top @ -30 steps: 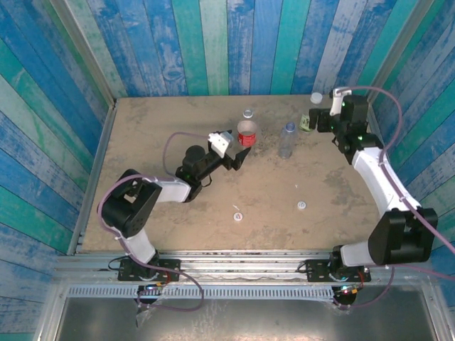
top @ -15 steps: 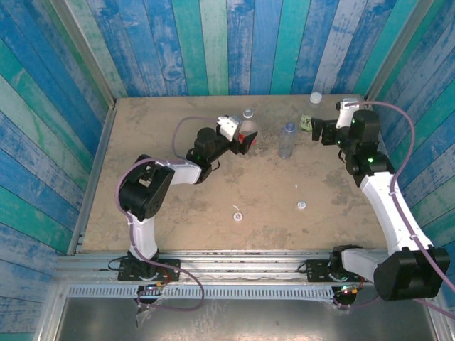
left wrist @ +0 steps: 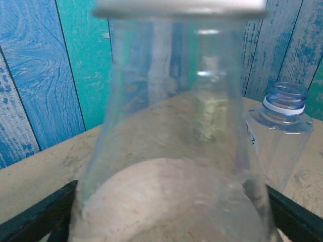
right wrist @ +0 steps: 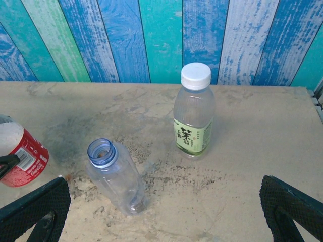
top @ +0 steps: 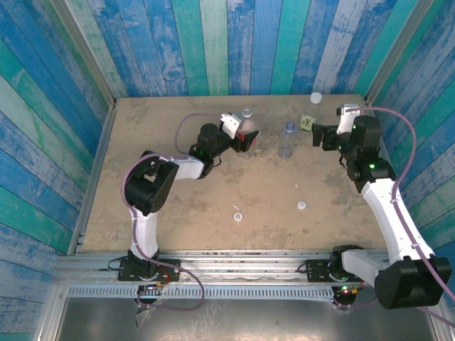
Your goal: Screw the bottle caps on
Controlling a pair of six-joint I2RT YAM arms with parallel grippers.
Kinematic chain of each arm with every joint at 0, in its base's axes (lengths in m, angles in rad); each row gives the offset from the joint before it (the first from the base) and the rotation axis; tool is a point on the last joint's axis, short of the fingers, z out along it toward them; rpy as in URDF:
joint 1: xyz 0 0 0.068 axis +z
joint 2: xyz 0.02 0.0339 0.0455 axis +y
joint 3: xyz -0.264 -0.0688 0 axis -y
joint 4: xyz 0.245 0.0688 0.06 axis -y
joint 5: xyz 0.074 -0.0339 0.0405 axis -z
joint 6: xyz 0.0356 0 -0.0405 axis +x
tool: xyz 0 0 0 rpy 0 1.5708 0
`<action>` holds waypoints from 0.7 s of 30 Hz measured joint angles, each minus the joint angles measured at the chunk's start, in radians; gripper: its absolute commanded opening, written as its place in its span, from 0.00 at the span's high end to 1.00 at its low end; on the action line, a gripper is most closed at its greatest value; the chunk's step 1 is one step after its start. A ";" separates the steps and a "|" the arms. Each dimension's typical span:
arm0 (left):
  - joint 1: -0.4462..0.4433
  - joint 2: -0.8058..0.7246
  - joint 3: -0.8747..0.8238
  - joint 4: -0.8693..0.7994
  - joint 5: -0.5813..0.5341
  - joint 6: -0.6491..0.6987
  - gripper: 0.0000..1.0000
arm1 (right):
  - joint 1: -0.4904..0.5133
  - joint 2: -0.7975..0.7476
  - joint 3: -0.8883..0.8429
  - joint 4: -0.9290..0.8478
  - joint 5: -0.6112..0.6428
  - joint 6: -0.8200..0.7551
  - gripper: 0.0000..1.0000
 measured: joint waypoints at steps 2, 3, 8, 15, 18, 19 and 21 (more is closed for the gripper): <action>0.002 0.000 0.000 0.000 0.005 0.001 0.23 | 0.000 -0.007 -0.001 -0.002 -0.001 0.001 0.01; 0.002 0.000 0.000 0.001 0.008 0.001 0.24 | 0.000 -0.009 -0.002 -0.002 -0.002 0.001 0.01; 0.002 0.000 -0.012 0.017 0.036 0.011 0.25 | 0.000 -0.024 -0.021 -0.007 -0.023 0.011 0.02; 0.002 -0.018 -0.106 0.137 0.096 0.021 0.28 | 0.008 -0.073 -0.075 -0.022 -0.072 0.028 0.02; 0.003 -0.057 -0.164 0.158 0.135 0.020 0.28 | 0.026 -0.090 -0.105 -0.029 -0.085 0.037 0.02; 0.003 -0.070 -0.185 0.163 0.151 0.020 0.28 | 0.036 -0.095 -0.116 -0.029 -0.086 0.040 0.02; 0.003 -0.097 -0.221 0.169 0.185 0.020 0.28 | 0.062 -0.101 -0.134 -0.030 -0.082 0.043 0.01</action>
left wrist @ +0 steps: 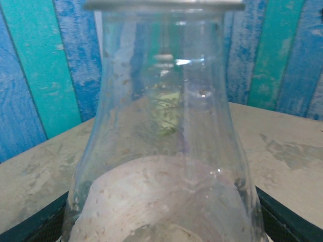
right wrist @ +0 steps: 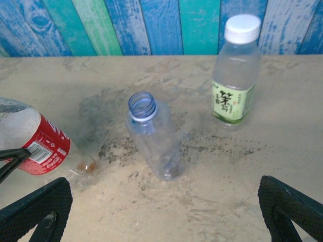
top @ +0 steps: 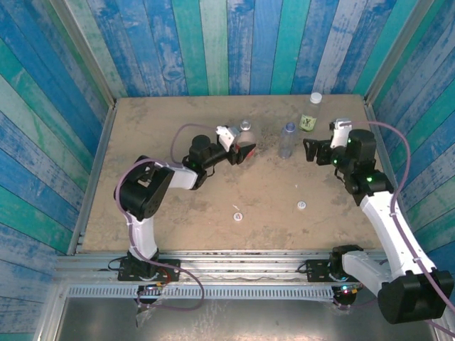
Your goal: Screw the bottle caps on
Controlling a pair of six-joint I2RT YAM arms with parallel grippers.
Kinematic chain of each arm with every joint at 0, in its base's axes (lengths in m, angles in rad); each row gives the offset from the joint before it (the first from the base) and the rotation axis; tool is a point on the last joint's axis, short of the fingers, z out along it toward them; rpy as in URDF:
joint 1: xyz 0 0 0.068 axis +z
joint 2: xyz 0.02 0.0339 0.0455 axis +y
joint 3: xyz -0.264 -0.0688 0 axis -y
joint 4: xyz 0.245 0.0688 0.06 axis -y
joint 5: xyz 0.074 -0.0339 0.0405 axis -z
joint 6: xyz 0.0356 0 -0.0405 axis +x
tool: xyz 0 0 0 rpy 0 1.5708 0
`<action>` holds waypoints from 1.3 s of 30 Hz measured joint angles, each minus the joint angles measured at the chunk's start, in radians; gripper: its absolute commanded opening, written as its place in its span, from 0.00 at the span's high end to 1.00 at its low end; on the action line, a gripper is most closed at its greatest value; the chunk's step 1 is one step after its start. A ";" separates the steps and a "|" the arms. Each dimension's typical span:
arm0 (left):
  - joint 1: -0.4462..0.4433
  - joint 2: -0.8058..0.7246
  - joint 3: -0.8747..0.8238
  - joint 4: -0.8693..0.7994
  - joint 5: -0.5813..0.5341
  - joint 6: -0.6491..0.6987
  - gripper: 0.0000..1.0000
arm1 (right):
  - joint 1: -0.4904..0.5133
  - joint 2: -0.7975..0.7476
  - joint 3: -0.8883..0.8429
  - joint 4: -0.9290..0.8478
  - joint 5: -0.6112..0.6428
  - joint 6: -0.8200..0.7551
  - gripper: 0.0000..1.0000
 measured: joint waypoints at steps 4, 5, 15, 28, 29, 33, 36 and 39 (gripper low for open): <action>-0.002 -0.045 -0.060 0.004 0.072 0.004 0.29 | 0.077 -0.004 -0.040 -0.003 0.034 0.003 0.01; -0.003 -0.056 -0.072 0.003 0.090 0.008 0.29 | 0.095 -0.004 -0.048 -0.005 0.043 0.005 0.01; -0.023 -0.124 -0.142 -0.021 0.206 0.071 0.25 | 0.210 -0.004 -0.118 -0.004 0.103 0.033 0.01; -0.026 -0.121 -0.174 0.055 0.208 0.049 0.01 | 0.210 0.010 -0.119 0.011 0.107 0.055 0.01; -0.026 -0.116 -0.178 0.078 0.205 0.043 0.01 | 0.210 0.010 -0.119 0.011 0.107 0.058 0.01; -0.026 -0.078 -0.185 0.163 0.189 0.016 0.02 | 0.210 0.010 -0.119 0.011 0.100 0.072 0.01; -0.027 -0.053 -0.189 0.211 0.175 -0.005 0.06 | 0.211 0.010 -0.119 0.011 0.098 0.078 0.01; -0.029 -0.036 -0.189 0.248 0.166 -0.015 0.10 | 0.211 0.010 -0.119 0.011 0.097 0.082 0.01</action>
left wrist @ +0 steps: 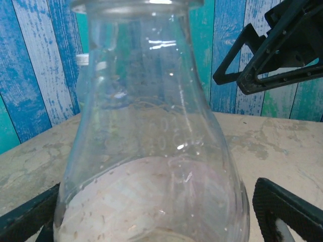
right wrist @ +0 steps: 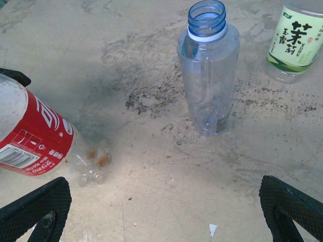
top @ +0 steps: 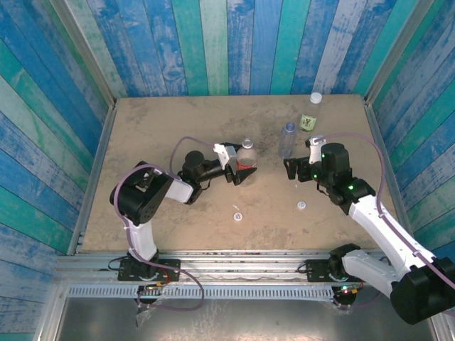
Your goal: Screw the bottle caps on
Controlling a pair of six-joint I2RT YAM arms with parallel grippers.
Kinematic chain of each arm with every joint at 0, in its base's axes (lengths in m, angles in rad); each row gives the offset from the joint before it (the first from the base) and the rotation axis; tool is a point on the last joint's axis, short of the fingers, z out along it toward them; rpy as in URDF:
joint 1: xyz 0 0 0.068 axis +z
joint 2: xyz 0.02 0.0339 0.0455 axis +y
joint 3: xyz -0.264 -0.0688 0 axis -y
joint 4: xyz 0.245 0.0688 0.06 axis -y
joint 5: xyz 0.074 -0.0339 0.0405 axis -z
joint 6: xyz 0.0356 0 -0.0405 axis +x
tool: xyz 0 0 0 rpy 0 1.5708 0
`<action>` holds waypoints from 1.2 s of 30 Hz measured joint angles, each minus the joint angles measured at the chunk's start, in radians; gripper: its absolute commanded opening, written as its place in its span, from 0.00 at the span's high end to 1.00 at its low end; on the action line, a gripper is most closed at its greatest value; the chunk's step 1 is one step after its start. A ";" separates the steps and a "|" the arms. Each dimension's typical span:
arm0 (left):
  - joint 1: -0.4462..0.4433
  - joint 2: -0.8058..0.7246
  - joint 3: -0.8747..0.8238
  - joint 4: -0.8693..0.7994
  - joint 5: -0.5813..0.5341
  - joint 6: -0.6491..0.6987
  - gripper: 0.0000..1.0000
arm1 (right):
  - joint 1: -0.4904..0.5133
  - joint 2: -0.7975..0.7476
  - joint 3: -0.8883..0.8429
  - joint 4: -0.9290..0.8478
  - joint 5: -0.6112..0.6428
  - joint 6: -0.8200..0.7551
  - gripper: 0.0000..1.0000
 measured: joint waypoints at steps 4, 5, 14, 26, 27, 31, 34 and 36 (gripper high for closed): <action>-0.002 0.011 0.000 0.029 -0.005 -0.012 0.14 | 0.000 0.000 0.000 0.000 0.000 0.005 0.01; -0.002 0.011 0.000 0.031 -0.007 -0.013 0.15 | 0.000 0.000 0.000 0.000 0.000 0.007 0.01; -0.003 0.011 0.000 0.029 -0.007 -0.016 0.29 | 0.000 -0.013 0.000 0.000 0.001 0.017 0.01; -0.010 0.011 -0.004 0.029 0.001 -0.030 0.33 | 0.000 -0.161 -0.134 0.097 0.002 0.047 0.00; -0.013 0.010 -0.009 0.033 0.002 -0.031 0.33 | 0.000 -0.189 -0.157 0.107 0.006 0.055 0.00; -0.028 -0.010 -0.037 0.036 0.002 -0.027 0.32 | 0.000 -0.240 -0.200 0.077 0.029 0.074 0.06; -0.039 -0.029 -0.058 0.035 0.006 -0.029 0.31 | 0.000 -0.229 -0.193 0.007 0.047 0.090 0.08; -0.042 -0.031 -0.068 0.048 0.011 -0.039 0.31 | 0.001 -0.209 -0.186 -0.051 0.057 0.109 0.09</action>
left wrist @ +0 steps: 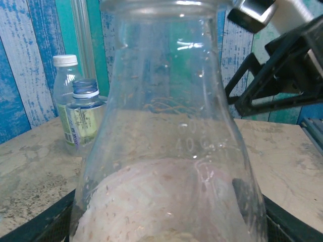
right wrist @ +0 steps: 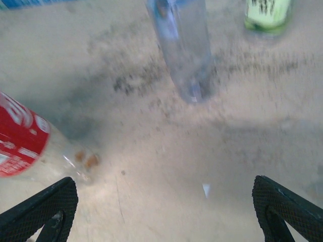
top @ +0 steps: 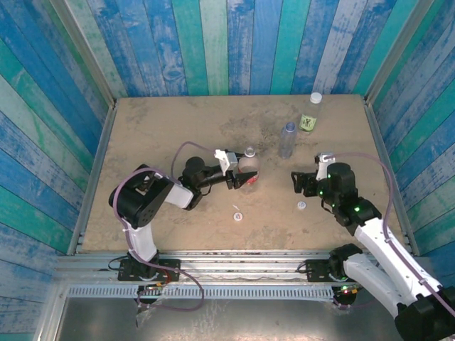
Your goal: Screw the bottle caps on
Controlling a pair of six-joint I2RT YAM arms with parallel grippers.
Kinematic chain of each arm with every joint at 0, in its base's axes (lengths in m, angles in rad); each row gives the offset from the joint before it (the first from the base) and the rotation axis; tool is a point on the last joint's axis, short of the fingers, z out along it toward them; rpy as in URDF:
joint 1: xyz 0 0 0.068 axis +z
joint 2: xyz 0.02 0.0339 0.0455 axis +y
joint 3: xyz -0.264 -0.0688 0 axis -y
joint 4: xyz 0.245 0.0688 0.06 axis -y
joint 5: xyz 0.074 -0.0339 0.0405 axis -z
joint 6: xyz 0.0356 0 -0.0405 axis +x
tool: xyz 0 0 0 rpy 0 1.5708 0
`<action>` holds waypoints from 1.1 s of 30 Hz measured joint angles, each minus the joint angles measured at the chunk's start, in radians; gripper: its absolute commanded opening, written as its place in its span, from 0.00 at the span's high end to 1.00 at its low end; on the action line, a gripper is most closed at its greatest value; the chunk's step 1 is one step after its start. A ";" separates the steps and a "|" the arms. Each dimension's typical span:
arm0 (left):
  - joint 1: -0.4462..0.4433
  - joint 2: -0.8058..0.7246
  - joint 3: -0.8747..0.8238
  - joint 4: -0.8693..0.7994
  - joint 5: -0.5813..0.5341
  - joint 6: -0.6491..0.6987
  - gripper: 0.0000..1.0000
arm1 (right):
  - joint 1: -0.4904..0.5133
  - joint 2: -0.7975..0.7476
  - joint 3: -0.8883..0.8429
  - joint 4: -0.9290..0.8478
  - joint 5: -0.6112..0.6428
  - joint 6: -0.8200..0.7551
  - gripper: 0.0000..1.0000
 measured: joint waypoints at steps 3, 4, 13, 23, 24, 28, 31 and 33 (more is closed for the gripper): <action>0.000 0.000 -0.009 0.015 0.007 -0.012 0.31 | 0.010 0.047 0.003 -0.076 0.011 0.037 0.12; -0.001 0.000 -0.010 0.016 0.010 -0.013 0.31 | 0.018 0.064 0.003 -0.094 0.016 0.047 0.14; -0.005 -0.005 -0.010 0.003 0.009 -0.003 0.29 | 0.093 0.238 -0.003 -0.135 0.079 0.122 0.38; -0.006 -0.009 -0.005 -0.018 0.010 0.004 0.29 | 0.095 0.337 -0.031 -0.100 0.119 0.167 0.44; -0.006 -0.009 -0.005 -0.018 0.010 0.004 0.28 | 0.095 0.346 -0.035 -0.096 0.120 0.171 0.45; -0.007 -0.009 -0.005 -0.019 0.010 0.004 0.28 | 0.095 0.363 -0.056 -0.077 0.119 0.182 0.50; -0.008 -0.011 -0.005 -0.023 0.010 0.005 0.28 | 0.095 0.365 -0.068 -0.071 0.119 0.191 0.53; -0.009 -0.012 -0.004 -0.025 0.010 0.005 0.28 | 0.095 0.365 -0.069 -0.069 0.119 0.195 0.54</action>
